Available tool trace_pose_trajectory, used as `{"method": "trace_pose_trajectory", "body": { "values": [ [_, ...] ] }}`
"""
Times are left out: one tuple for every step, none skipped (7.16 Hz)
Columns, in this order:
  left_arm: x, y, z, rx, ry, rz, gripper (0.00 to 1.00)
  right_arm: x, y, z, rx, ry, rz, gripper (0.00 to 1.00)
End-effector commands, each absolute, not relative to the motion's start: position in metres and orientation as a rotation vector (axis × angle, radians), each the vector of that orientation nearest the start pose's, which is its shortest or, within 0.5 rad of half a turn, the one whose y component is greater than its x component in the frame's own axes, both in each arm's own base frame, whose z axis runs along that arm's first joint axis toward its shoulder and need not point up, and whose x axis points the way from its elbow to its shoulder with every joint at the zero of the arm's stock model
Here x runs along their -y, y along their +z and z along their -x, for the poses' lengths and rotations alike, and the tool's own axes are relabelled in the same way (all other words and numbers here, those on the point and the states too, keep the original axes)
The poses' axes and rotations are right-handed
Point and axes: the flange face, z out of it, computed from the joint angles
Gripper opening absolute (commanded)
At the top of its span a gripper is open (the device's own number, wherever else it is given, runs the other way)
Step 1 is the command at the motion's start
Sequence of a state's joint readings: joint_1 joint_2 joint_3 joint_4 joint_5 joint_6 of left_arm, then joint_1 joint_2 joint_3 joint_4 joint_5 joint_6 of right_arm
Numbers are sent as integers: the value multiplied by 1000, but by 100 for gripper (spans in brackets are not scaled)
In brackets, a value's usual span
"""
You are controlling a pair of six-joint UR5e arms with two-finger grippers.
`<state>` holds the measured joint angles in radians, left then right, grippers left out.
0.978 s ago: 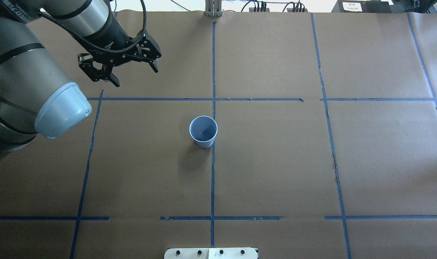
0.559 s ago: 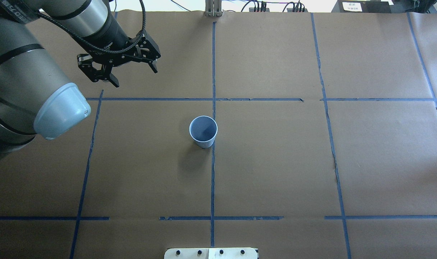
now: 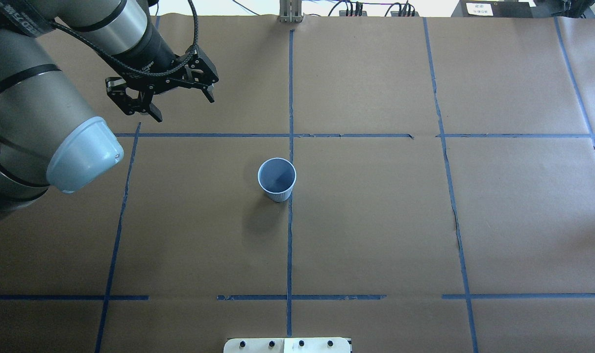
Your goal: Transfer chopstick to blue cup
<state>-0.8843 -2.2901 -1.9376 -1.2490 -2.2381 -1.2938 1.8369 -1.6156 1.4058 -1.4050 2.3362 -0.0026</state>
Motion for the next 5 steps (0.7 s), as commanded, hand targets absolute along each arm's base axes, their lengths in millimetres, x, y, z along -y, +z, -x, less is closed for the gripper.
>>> {"method": "trace_pose_trajectory", "body": {
  "values": [
    [500,122,-319,-965,-302,127,100,414,708,-211,758,310,-139,0],
    [500,122,-319,-964,-302,128,100,401,689,-213,755,320,-154,0],
    [500,123,-319,-963,-303,129,100,396,663,-214,754,322,-160,0],
    [498,120,-316,-970,-299,122,100,395,622,-214,754,327,-151,0],
    [489,120,-303,-984,-293,102,100,391,573,-207,757,323,-127,0]
  ]
}}
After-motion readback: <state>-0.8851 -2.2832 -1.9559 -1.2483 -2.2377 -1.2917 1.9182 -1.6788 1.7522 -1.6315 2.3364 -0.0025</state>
